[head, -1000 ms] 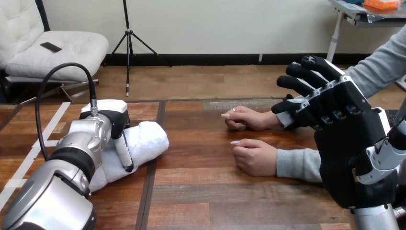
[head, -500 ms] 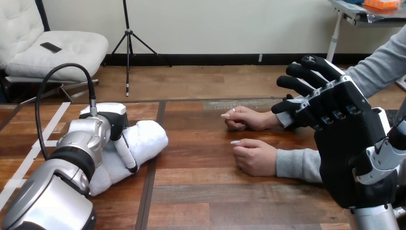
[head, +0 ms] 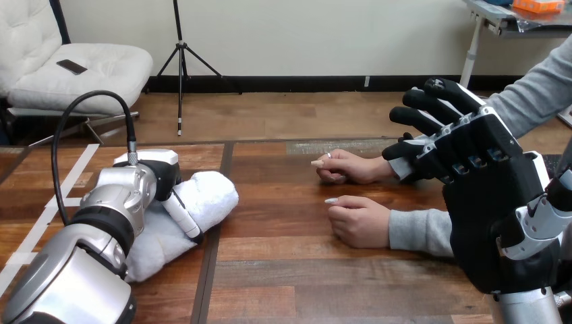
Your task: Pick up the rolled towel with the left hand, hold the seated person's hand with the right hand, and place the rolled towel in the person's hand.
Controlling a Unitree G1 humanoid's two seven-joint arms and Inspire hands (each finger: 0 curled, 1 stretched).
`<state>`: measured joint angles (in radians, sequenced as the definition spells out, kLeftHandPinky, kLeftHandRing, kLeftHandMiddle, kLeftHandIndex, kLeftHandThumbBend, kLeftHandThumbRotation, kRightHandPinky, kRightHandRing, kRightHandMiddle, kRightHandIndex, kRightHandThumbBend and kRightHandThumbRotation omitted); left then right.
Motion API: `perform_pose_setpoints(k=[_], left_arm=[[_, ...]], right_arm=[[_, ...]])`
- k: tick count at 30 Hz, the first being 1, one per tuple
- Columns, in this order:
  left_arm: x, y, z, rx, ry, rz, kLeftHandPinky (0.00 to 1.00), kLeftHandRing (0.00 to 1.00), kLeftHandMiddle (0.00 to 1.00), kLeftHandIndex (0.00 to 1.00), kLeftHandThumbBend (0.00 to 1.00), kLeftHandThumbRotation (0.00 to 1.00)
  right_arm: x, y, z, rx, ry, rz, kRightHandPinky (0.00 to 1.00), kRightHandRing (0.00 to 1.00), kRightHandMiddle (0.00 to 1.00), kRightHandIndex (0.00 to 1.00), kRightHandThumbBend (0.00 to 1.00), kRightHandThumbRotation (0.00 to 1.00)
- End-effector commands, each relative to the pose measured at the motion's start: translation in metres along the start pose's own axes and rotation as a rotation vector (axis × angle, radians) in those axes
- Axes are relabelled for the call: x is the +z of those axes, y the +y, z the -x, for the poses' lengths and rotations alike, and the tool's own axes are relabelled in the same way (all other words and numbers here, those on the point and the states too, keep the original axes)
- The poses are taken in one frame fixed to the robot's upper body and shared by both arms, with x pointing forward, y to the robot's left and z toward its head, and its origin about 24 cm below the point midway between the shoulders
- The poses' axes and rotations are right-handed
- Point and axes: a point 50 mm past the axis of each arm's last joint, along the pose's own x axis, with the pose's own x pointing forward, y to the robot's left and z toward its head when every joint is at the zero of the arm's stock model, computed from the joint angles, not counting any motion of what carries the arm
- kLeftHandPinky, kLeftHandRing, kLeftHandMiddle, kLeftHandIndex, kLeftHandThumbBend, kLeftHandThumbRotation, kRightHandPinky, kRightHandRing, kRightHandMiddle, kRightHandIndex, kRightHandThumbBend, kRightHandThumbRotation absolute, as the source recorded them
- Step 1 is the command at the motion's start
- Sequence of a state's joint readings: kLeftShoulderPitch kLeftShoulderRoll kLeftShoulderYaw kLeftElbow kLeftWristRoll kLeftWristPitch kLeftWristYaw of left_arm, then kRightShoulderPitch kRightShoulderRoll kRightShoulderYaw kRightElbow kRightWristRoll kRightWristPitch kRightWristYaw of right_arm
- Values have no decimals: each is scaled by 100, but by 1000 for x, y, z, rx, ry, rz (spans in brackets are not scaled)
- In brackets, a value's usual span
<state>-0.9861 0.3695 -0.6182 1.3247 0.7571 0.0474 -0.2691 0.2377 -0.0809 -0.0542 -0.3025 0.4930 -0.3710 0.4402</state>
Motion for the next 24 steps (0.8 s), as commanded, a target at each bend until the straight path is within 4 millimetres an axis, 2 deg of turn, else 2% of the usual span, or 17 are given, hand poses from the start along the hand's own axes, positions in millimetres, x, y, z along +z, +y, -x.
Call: perform_pose_setpoints(k=[1,16,24], left_arm=[[16,15,3,28,-34,-47,35,43,53,54,100,43],[18,12,2,33,-27,-55,33,42,52,55,100,42],[19,12,2,47,-30,-72,35,49,60,64,98,37]], right_arm=[[11,4,-9,27,-64,17,56,75,77,76,95,100],[11,3,-9,27,-69,16,56,75,77,76,95,100],[11,3,-9,21,-67,16,56,75,77,76,96,100]])
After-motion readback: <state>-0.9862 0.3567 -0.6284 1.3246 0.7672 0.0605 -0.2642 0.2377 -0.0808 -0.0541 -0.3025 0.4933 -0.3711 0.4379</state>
